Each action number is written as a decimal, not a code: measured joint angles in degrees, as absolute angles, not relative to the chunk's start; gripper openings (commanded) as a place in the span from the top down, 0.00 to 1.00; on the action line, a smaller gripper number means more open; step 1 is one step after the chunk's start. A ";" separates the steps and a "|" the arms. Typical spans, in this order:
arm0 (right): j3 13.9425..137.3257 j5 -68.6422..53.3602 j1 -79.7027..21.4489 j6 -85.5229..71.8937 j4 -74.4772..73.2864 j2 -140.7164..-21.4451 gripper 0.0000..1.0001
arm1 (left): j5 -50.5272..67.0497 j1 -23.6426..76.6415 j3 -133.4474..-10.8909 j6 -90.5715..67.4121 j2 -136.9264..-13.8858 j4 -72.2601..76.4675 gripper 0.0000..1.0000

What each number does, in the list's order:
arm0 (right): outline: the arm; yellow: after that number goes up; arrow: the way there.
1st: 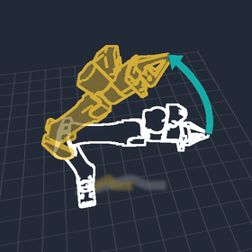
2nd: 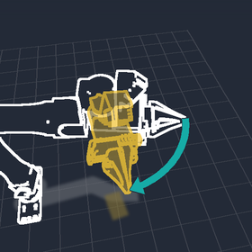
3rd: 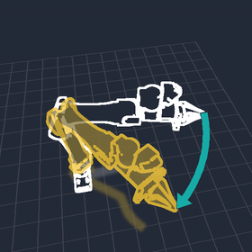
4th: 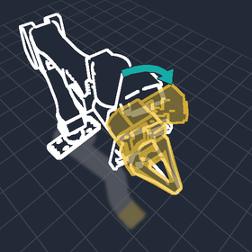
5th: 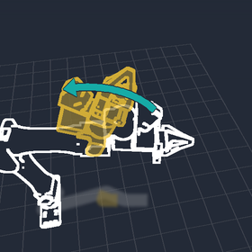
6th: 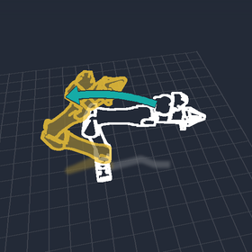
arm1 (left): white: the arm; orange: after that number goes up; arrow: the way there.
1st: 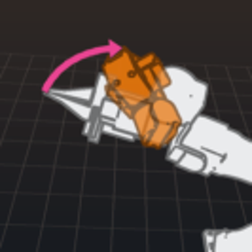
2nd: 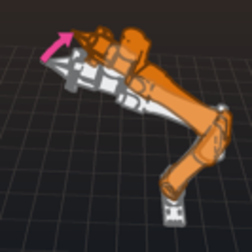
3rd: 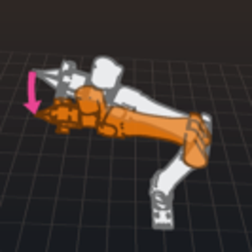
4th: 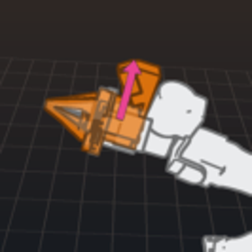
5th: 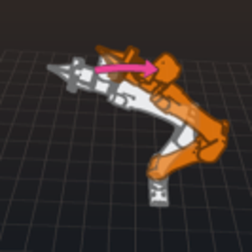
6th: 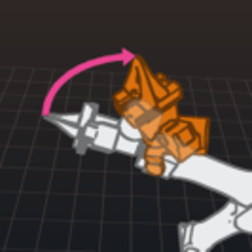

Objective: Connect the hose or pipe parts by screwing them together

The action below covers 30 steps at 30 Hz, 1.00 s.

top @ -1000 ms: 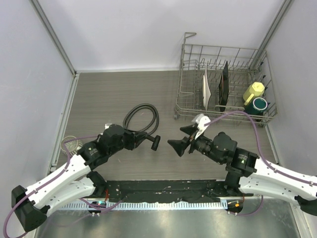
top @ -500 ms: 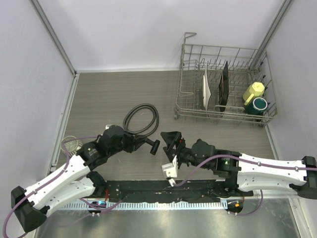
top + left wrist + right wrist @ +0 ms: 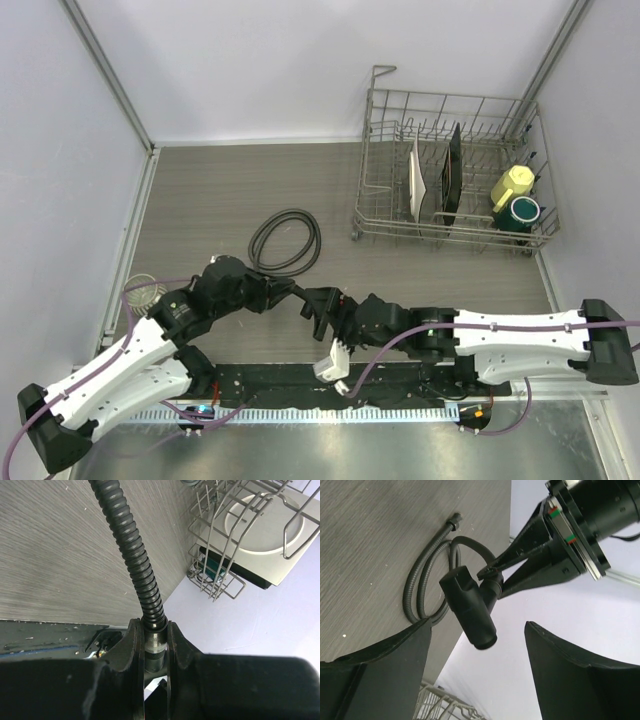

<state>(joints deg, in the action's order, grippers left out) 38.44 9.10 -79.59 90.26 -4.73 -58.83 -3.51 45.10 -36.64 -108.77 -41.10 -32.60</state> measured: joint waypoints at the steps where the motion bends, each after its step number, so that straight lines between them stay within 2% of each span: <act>1: 38.44 9.26 -79.92 90.59 -4.01 -59.79 0.29 | -3.40 45.10 -36.64 -108.77 -41.12 -32.84 1.00; 3: 38.41 9.52 -80.34 91.11 -2.37 -61.58 0.41 | -3.29 45.10 -36.64 -108.77 -41.12 -33.32 1.00; 8: 38.30 9.52 -80.60 90.56 0.73 -63.46 0.54 | -3.11 45.10 -36.84 -108.75 -41.58 -33.34 1.00; 11: 37.47 9.54 -80.90 88.53 2.85 -64.16 0.65 | -2.90 45.10 -37.21 -108.57 -41.78 -33.30 1.00; 12: 37.06 9.52 -80.99 87.59 3.55 -64.25 0.74 | -2.81 45.10 -37.26 -108.55 -41.76 -33.30 1.00; 13: 36.51 9.56 -81.14 86.50 4.60 -64.27 0.78 | -2.76 45.10 -37.26 -108.36 -41.78 -33.32 1.00; 18: 33.52 10.79 -81.34 78.11 11.94 -64.25 0.95 | -2.76 45.10 -37.26 -106.54 -41.78 -33.26 1.00; 24: 32.58 15.22 -81.14 56.58 20.88 -64.62 0.96 | -3.75 44.97 -36.75 -101.43 -41.56 -28.91 1.00; 28: 32.62 20.40 -80.44 40.12 24.51 -65.47 0.96 | -4.95 44.71 -30.85 -98.63 -39.40 -18.35 1.00; 30: 33.93 23.16 -79.70 28.34 23.40 -66.32 0.99 | -5.26 44.53 -28.21 -98.39 -38.83 -14.81 1.00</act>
<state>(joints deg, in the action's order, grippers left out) 33.93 23.16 -79.70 28.34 23.40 -66.32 -5.26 44.53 -28.21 -98.39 -38.83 -14.81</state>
